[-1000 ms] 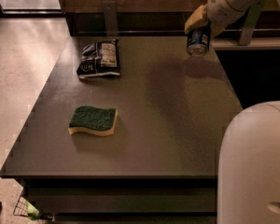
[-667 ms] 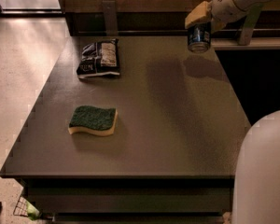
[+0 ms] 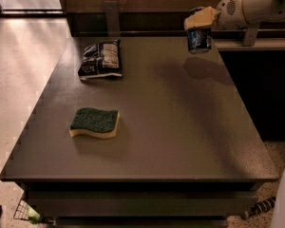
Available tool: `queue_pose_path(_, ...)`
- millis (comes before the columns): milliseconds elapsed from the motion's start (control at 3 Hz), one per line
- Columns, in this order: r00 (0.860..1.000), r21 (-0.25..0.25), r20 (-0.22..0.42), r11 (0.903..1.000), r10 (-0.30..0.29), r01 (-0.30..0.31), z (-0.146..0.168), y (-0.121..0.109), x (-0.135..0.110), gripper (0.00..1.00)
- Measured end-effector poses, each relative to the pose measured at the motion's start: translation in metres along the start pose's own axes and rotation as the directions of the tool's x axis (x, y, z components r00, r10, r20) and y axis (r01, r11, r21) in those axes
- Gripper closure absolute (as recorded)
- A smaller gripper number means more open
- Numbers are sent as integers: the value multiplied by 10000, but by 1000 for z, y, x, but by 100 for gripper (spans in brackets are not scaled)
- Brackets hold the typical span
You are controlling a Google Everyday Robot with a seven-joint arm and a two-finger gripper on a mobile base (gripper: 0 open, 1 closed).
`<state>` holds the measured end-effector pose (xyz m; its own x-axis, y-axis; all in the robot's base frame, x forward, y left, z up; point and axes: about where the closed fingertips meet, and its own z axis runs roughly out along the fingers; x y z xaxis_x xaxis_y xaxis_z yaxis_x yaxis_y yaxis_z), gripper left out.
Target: Place pepsi can upright
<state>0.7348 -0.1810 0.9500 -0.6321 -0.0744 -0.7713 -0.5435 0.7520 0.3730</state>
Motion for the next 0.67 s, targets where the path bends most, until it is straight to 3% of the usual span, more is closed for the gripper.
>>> queue_pose_path(333, 9908, -372, 466, 9910, -1272, 1290, 2, 3, 7, 100)
queue_pose_path(667, 9746, -935, 969, 9730, -2021, 2111, 6, 2, 17, 100)
